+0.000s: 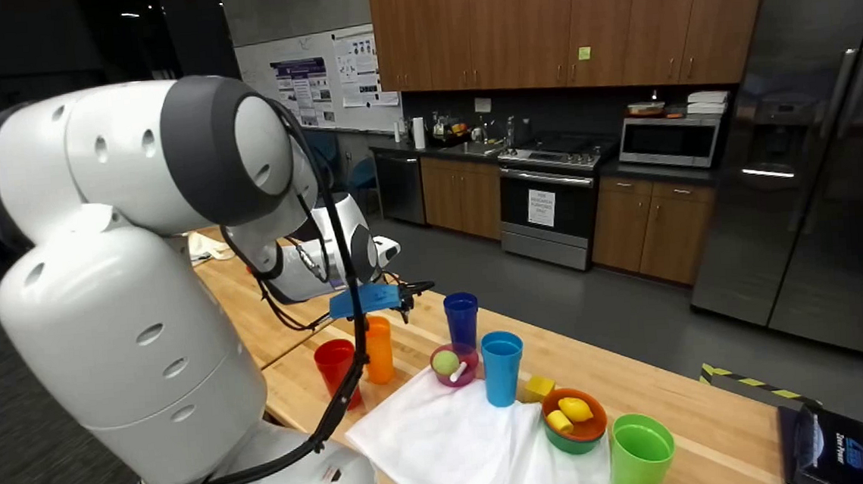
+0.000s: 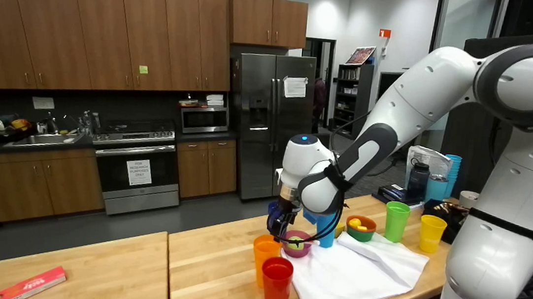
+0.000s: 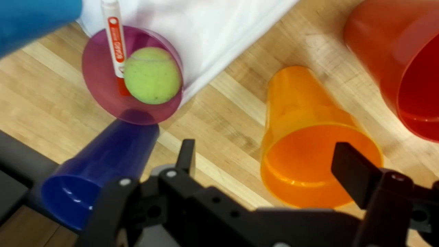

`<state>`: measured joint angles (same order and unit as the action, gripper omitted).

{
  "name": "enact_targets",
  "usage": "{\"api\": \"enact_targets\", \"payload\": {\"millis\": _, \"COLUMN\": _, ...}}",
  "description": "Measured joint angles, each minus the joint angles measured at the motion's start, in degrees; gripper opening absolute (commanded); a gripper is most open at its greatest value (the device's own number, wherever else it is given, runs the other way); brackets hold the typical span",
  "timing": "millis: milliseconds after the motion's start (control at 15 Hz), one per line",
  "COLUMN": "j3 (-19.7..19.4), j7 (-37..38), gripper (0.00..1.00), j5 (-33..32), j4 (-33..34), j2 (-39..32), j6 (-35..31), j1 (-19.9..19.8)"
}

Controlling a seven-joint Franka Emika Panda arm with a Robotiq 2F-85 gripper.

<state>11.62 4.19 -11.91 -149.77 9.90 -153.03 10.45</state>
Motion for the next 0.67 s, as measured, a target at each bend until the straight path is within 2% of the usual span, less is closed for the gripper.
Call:
{"api": "enact_targets", "payload": {"millis": 267, "j3": 1.1, "j7": 2.7, "gripper": 1.00, "j5": -0.6, "j4": 1.0, "j2": 7.2, "j6": 14.2, "j1": -0.3}}
{"api": "enact_targets", "payload": {"millis": 667, "j3": 1.8, "j7": 3.2, "gripper": 1.00, "j5": -0.6, "j4": 0.9, "j2": 8.9, "j6": 16.4, "j1": -0.3}}
